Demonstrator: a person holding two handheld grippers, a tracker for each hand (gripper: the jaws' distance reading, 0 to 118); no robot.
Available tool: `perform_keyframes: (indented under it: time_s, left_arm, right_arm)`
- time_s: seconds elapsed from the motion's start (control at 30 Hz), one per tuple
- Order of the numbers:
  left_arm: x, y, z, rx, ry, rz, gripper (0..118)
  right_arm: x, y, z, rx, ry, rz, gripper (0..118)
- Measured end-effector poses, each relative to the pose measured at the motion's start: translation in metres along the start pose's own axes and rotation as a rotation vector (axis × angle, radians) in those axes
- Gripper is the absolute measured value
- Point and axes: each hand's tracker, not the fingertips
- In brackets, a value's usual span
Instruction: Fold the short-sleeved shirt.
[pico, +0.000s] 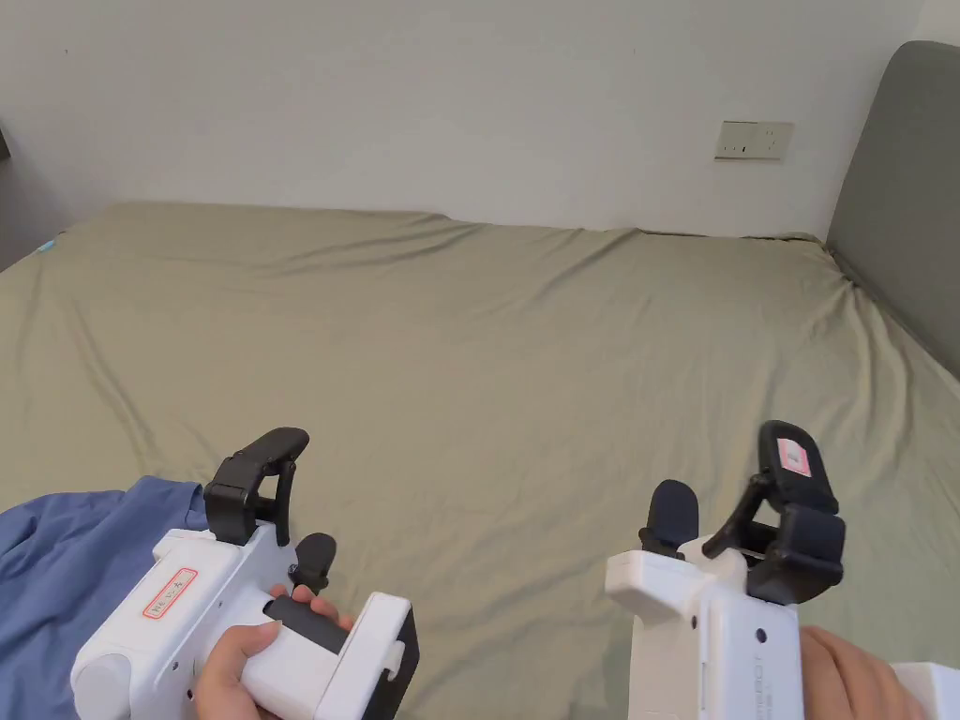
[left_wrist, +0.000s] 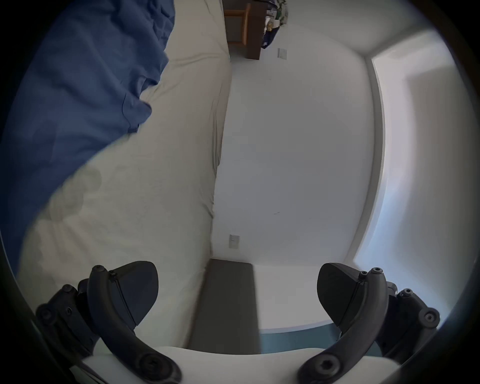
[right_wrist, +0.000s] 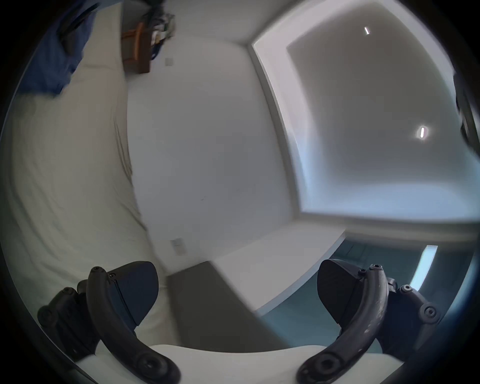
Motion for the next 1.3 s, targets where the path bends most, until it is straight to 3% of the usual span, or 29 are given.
perform_keyframes:
  time_s: [0.03,0.2,0.3,0.33,0.43,0.67,1.3]
  left_arm:
    - [0.009,-0.001,0.001,0.02,0.021,-0.148,118]
    - [0.054,-0.055,0.003,0.164,0.227,-1.249,118]
    - [0.05,-0.085,0.002,0.224,0.274,-1.619,118]
    - [0.047,-0.09,0.002,0.242,0.284,-1.685,118]
    - [0.04,-0.093,0.003,0.264,0.283,-1.748,118]
    - [0.042,-0.083,0.002,0.231,0.285,-1.643,118]
    - [0.044,-0.079,0.001,0.229,0.265,-1.625,118]
  right_arm:
    - [0.007,-0.004,-0.004,-0.059,0.07,-0.122,118]
    - [0.04,-0.032,-0.025,-0.311,0.343,-0.833,118]
    - [0.044,-0.049,-0.029,-0.407,0.427,-1.124,118]
    - [0.044,-0.052,-0.03,-0.427,0.428,-1.158,118]
    - [0.04,-0.052,-0.03,-0.435,0.435,-1.143,118]
    - [0.038,-0.046,-0.028,-0.41,0.422,-1.061,118]
    - [0.043,-0.042,-0.025,-0.385,0.411,-1.035,118]
